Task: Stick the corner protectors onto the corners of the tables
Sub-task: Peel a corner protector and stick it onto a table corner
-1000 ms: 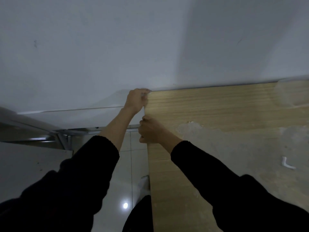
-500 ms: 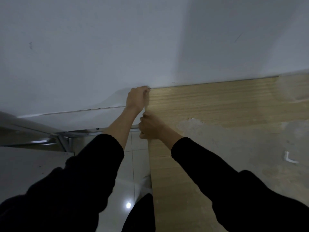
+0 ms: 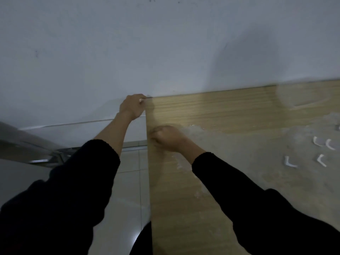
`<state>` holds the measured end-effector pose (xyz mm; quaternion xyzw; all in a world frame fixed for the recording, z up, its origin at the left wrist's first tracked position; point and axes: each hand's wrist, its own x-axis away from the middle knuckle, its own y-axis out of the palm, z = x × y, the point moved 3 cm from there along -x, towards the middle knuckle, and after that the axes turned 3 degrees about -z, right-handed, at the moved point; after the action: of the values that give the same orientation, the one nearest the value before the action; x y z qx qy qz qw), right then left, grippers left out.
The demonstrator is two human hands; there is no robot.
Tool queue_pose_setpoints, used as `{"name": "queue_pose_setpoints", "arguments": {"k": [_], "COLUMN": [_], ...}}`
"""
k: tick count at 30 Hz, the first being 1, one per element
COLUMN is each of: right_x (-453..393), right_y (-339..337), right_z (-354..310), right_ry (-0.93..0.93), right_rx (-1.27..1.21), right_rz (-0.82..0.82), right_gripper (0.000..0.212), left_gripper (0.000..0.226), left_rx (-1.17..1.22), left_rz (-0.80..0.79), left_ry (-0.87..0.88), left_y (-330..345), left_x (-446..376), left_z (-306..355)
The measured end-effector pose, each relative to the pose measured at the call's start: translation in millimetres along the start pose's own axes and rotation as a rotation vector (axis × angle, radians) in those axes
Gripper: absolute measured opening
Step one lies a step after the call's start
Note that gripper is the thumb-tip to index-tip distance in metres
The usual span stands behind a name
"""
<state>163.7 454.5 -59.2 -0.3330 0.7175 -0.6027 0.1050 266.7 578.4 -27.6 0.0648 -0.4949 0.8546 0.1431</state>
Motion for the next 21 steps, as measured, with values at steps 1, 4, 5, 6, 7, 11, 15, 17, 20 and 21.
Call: {"name": "queue_pose_setpoints", "arguments": {"k": [1,4,5,6,7,11,15,17,20,21], "right_x": [14.7,49.6,69.4,88.9,103.4,186.7,272.2,309.6,360.7,377.4], "right_y": [-0.8,-8.4,-9.7,-11.1,-13.7,-13.2,-6.8,-2.6,3.2,6.9], "right_z": [6.2,26.5,38.9,52.2,62.8,111.7,151.0,169.3,192.0,199.2], "right_ry": [0.01,0.035,0.065,0.099,0.142,0.317,0.473,0.558,0.689,0.725], "right_rx": [0.005,0.021,0.023,0.021,0.016,-0.022,-0.065,-0.148,-0.311,-0.356], "right_rz": [0.001,0.073,0.091,0.112,0.127,0.178,0.224,0.266,0.379,0.412], "right_gripper": [0.026,0.024,0.025,0.027,0.028,0.029,0.029,0.028,0.025,0.024], "left_gripper": [0.035,0.032,0.032,0.031,0.031,0.031,0.031,0.031,0.031,0.031], "left_rx": [-0.023,-0.039,-0.039,-0.037,-0.029,-0.002,0.024,0.04,0.055,0.066], "left_rz": [0.03,0.119,0.144,0.163,0.166,0.05,-0.034,-0.073,-0.128,-0.147], "left_ry": [-0.011,-0.03,-0.021,-0.005,0.011,0.117,0.167,0.2,0.267,0.282], "left_y": [2.4,11.8,21.5,32.1,39.7,96.3,152.2,178.6,217.4,229.5], "left_x": [8.1,23.5,31.9,39.3,44.0,65.2,92.6,107.2,126.9,133.6], "left_z": [5.6,19.7,32.6,47.7,59.5,122.4,189.4,222.7,272.2,290.2]}}
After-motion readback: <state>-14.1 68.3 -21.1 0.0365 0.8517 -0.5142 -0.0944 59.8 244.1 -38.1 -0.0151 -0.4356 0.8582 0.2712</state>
